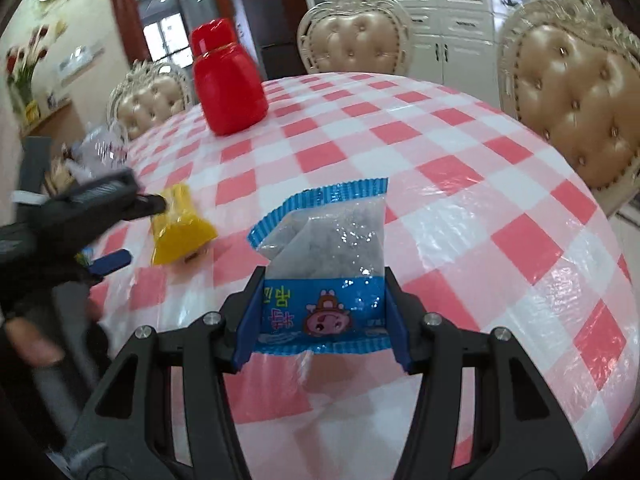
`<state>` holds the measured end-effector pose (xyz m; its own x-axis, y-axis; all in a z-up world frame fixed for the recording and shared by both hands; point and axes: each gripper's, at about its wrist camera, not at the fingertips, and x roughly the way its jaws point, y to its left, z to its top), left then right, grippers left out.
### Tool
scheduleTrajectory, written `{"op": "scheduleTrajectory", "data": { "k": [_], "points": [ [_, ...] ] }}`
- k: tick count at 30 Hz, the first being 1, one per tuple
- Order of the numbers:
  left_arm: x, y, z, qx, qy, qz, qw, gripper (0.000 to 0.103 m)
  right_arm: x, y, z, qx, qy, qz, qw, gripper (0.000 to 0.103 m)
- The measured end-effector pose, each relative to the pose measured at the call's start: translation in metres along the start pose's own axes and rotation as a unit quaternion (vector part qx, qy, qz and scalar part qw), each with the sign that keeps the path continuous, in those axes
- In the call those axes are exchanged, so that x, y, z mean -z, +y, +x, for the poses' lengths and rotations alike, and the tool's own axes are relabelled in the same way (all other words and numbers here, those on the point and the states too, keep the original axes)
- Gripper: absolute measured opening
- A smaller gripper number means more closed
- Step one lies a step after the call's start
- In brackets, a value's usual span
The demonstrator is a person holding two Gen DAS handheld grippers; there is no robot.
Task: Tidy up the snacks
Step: 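Grasp the blue cartoon packet with the right gripper while the left grasps the yellow wafer packet, then lift the yellow wafer packet with the left gripper while the right holds the blue packet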
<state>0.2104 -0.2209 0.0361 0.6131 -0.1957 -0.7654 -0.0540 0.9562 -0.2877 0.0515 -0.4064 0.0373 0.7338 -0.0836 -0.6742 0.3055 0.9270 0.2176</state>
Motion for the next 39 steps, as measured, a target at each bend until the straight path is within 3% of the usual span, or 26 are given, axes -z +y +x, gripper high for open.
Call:
{"op": "scheduleTrajectory", "data": {
  "k": [5, 7, 8, 9, 10, 13, 17, 31, 39],
  "points": [
    [-0.004, -0.009, 0.033, -0.032, 0.047, 0.019, 0.9982, 0.084, -0.004, -0.003, -0.005, -0.027, -0.010, 0.028, 0.999, 0.058],
    [0.004, -0.019, 0.034, -0.058, 0.026, 0.076, 0.9950, 0.083, -0.003, 0.002, -0.003, -0.026, -0.011, 0.023, 0.999, 0.058],
    [0.007, -0.021, 0.034, -0.057, 0.022, 0.101, 0.9931, 0.077, -0.004, 0.004, 0.000, -0.025, -0.010, 0.020, 0.999, 0.058],
    [0.010, -0.020, 0.032, -0.046, 0.016, 0.107, 0.9931, 0.055, -0.003, 0.005, 0.002, -0.024, -0.007, 0.019, 1.000, 0.058],
    [0.012, -0.019, 0.029, -0.047, 0.012, 0.114, 0.9922, 0.049, -0.003, 0.004, 0.004, -0.025, -0.005, 0.020, 0.999, 0.058],
    [0.020, -0.008, 0.017, -0.016, 0.006, 0.139, 0.9902, 0.049, 0.000, 0.002, 0.008, -0.017, -0.002, 0.019, 1.000, 0.058],
    [0.029, 0.021, -0.012, -0.002, -0.009, 0.149, 0.9887, 0.049, 0.002, 0.000, 0.010, -0.021, 0.002, 0.023, 1.000, 0.058],
    [0.080, 0.137, -0.097, -0.041, -0.028, 0.143, 0.9885, 0.049, 0.011, 0.016, 0.007, -0.078, -0.002, -0.007, 0.997, 0.058],
    [0.098, 0.188, -0.132, -0.042, -0.042, 0.125, 0.9904, 0.049, 0.030, 0.056, -0.007, -0.133, 0.004, -0.017, 0.991, 0.058]
  ]
}}
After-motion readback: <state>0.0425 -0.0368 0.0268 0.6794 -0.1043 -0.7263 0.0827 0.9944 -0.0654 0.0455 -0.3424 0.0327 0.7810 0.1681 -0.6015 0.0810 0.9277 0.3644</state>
